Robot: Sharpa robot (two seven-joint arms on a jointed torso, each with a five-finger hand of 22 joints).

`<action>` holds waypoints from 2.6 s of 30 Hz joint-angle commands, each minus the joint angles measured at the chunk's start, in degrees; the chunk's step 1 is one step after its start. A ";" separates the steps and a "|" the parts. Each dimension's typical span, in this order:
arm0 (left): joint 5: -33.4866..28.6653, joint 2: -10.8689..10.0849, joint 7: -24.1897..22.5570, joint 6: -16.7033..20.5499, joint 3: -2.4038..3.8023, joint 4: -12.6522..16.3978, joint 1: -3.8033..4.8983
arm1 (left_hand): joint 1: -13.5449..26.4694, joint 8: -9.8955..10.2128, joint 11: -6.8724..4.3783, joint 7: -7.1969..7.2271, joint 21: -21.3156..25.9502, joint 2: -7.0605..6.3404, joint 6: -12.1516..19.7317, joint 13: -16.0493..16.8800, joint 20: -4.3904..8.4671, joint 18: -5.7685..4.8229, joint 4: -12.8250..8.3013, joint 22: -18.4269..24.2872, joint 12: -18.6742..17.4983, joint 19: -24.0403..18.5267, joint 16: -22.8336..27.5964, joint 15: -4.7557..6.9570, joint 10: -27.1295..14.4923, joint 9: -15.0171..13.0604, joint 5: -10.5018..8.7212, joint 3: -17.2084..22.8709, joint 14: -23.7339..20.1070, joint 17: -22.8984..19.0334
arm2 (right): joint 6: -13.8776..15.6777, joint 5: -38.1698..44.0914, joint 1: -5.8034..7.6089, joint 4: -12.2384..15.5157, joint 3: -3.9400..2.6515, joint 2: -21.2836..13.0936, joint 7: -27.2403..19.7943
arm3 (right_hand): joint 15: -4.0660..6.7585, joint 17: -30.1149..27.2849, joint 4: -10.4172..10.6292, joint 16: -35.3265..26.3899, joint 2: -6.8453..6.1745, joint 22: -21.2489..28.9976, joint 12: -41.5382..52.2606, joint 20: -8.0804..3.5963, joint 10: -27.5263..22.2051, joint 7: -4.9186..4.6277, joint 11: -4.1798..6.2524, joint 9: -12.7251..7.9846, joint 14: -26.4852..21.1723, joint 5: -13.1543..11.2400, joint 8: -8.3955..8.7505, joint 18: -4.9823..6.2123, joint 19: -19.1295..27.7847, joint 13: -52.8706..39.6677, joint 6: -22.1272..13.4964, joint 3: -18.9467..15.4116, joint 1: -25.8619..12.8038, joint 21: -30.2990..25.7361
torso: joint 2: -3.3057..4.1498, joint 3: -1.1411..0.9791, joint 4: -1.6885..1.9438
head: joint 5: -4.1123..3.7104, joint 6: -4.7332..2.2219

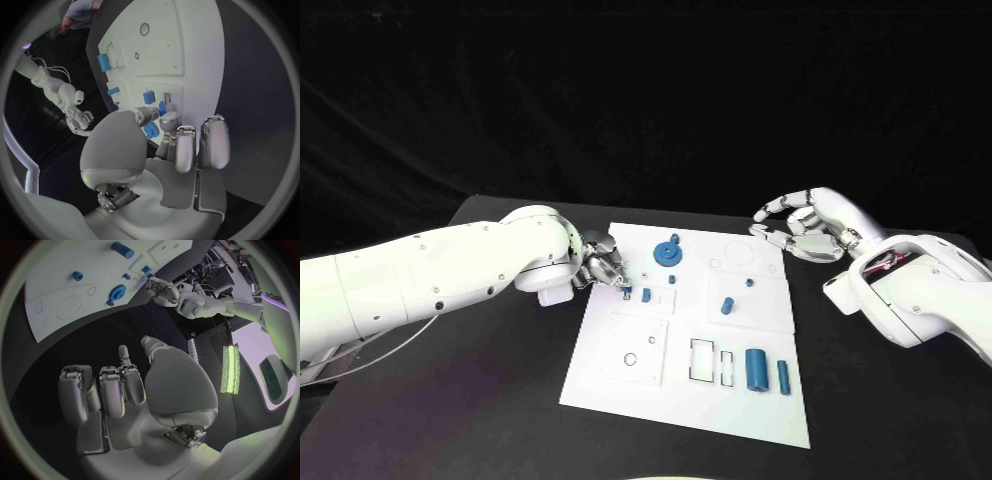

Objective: Assemble the parts on the task board

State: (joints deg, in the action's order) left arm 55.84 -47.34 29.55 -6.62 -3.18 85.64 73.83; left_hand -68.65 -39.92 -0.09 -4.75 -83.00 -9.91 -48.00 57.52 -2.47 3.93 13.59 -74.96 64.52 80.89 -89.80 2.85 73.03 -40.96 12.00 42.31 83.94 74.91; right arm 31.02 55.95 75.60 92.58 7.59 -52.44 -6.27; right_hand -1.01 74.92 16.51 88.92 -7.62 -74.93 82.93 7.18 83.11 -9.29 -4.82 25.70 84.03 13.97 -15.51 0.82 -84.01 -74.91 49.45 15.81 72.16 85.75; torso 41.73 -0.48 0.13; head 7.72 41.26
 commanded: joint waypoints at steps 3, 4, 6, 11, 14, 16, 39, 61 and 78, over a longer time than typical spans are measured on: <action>2.50 0.16 -0.83 0.60 -0.09 0.23 -0.16 | 0.64 -0.20 0.05 0.34 -0.41 0.18 -0.64 0.19 0.01 -0.62 -10.14 -0.48 0.35 0.58 -0.20 0.52 0.57 0.04 0.41 10.42 6.06 15.09 | -0.19 0.60 -0.07 0.10 0.00 0.01 -0.04 | 0.56 11.27 0.02 -0.29 0.13 -11.93 -0.06 -0.53 0.10 0.18 0.37 0.05 5.02 0.34 -0.39 0.49 -2.60 -7.61 -0.19 -0.26 -0.33 -0.18 | 0.06 -0.13 -0.13 | 0.18 0.13; 2.58 0.18 -0.76 0.42 -0.12 0.20 -0.18 | 0.67 -0.20 0.05 0.35 -0.40 0.15 -0.67 0.22 0.02 -0.62 -10.17 -0.47 0.38 0.58 -0.20 0.52 0.60 0.06 0.41 10.44 6.06 15.09 | -0.19 0.60 -0.07 0.10 0.00 0.01 -0.04 | 0.56 11.27 0.02 -0.29 0.13 -11.93 -0.06 -0.53 0.10 0.18 0.37 0.05 5.02 0.34 -0.39 0.49 -2.60 -7.61 -0.19 -0.26 -0.33 -0.18 | 0.06 -0.13 -0.16 | 0.19 0.16; 2.73 0.28 -0.60 -0.06 -0.21 0.11 -0.21 | 0.67 -0.20 0.05 0.35 -0.40 0.15 -0.67 0.22 0.02 -0.62 -10.17 -0.47 0.38 0.58 -0.20 0.52 0.60 0.06 0.41 10.44 6.06 15.09 | -0.19 0.60 -0.08 0.10 0.00 -0.01 -0.04 | 0.56 11.27 0.02 -0.29 0.13 -11.93 -0.06 -0.53 0.10 0.18 0.37 0.05 5.02 0.34 -0.39 0.49 -2.60 -7.61 -0.19 -0.26 -0.33 -0.18 | 0.06 -0.13 -0.17 | 0.18 0.19; 3.80 0.57 -0.20 -1.37 -0.46 -0.04 -0.37 | 0.74 -0.20 0.04 0.36 -0.44 0.08 -0.71 0.26 0.03 -0.63 -10.23 -0.54 0.43 0.62 -0.20 0.53 0.66 0.10 0.39 10.47 6.06 15.09 | -0.19 0.60 -0.09 0.15 0.00 -0.05 -0.05 | 0.56 11.27 0.02 -0.29 0.13 -11.93 -0.06 -0.53 0.10 0.18 0.37 0.05 5.02 0.34 -0.39 0.49 -2.60 -7.61 -0.19 -0.26 -0.33 -0.18 | 0.06 -0.15 -0.14 | 0.19 0.33; 4.20 0.63 0.08 -2.05 -0.56 -0.01 -0.47 | 0.84 -0.21 0.02 0.38 -0.45 -0.02 -0.79 0.43 0.04 -0.64 -10.35 -0.57 0.59 0.64 -0.20 0.55 0.80 0.17 0.38 10.52 6.06 15.09 | -0.17 0.59 -0.09 0.17 0.00 -0.10 -0.04 | 0.56 11.27 0.02 -0.29 0.13 -11.93 -0.06 -0.53 0.10 0.18 0.37 0.05 5.02 0.34 -0.39 0.49 -2.60 -7.61 -0.19 -0.26 -0.33 -0.18 | 0.05 -0.14 -0.15 | 0.14 0.39; 4.45 0.67 0.32 -2.56 -0.60 0.02 -0.54 | 0.91 -0.23 -0.01 0.41 -0.47 -0.10 -0.87 0.49 0.06 -0.65 -10.47 -0.60 0.66 0.66 -0.20 0.56 0.88 0.23 0.41 10.57 6.06 15.09 | -0.15 0.59 -0.09 0.19 0.00 -0.14 -0.04 | 0.56 11.27 0.02 -0.29 0.13 -11.93 -0.06 -0.53 0.10 0.18 0.37 0.05 5.02 0.34 -0.39 0.49 -2.60 -7.61 -0.19 -0.26 -0.33 -0.18 | 0.02 -0.13 -0.14 | 0.13 0.40; 6.13 0.64 0.90 -3.32 -0.66 0.63 -0.79 | 1.49 -0.41 -0.21 0.61 -1.08 -0.65 -1.48 1.50 0.23 -0.91 -11.31 -1.84 1.62 1.41 -0.20 0.73 1.77 0.66 1.21 11.05 6.06 15.09 | -0.08 0.59 -0.12 0.26 0.00 -0.23 -0.13 | 0.58 11.24 0.04 -0.30 0.12 -11.91 -0.06 -0.55 0.10 0.18 0.38 0.07 5.01 0.63 -0.44 0.50 -2.58 -7.60 -0.21 -0.31 -0.34 -0.21 | 0.03 -0.09 -0.10 | 0.09 0.51; 6.17 0.49 0.74 -3.70 -0.62 1.04 -0.87 | 1.69 -0.48 -0.31 0.72 -1.32 -1.00 -1.92 1.90 0.31 -1.02 -11.85 -2.32 2.00 1.68 -0.20 0.81 2.19 0.97 1.80 11.30 6.06 15.09 | -0.07 0.59 -0.21 0.25 0.00 -0.25 -0.20 | 0.58 11.24 0.04 -0.30 0.12 -11.91 -0.06 -0.55 0.10 0.18 0.38 0.07 5.01 0.63 -0.44 0.50 -2.58 -7.60 -0.21 -0.31 -0.34 -0.21 | 0.05 -0.07 -0.07 | 0.13 0.57; 7.44 0.46 1.46 -3.22 -0.57 1.27 -0.88 | 2.03 -0.55 -0.44 0.85 -1.28 -1.39 -2.49 2.37 0.41 -0.98 -12.29 -2.19 2.43 1.58 -0.20 0.91 2.75 1.42 3.02 11.59 6.06 15.09 | -0.09 0.59 -0.25 0.22 0.00 -0.24 -0.26 | 0.58 11.24 0.04 -0.30 0.12 -11.91 -0.06 -0.55 0.10 0.18 0.38 0.07 5.01 0.63 -0.44 0.50 -2.58 -7.60 -0.21 -0.31 -0.34 -0.21 | 0.00 -0.11 -0.07 | 0.23 0.77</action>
State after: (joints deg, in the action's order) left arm 62.71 -46.90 30.20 -8.50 -3.56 86.78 73.24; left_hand -66.45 -40.17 -0.42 -4.27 -84.03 -11.65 -49.71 59.82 -2.05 3.92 10.71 -74.92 66.74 82.10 -89.79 3.27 75.39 -39.62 14.72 44.84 83.94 74.90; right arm 31.03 55.99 75.40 92.74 7.59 -52.69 -6.31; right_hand -0.81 74.93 16.51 88.92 -7.62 -74.93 82.93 7.18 83.11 -9.29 -4.82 25.71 83.83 14.42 -15.73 0.82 -84.01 -74.93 49.45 15.81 72.16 85.75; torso 41.76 -0.58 0.03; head 7.92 41.99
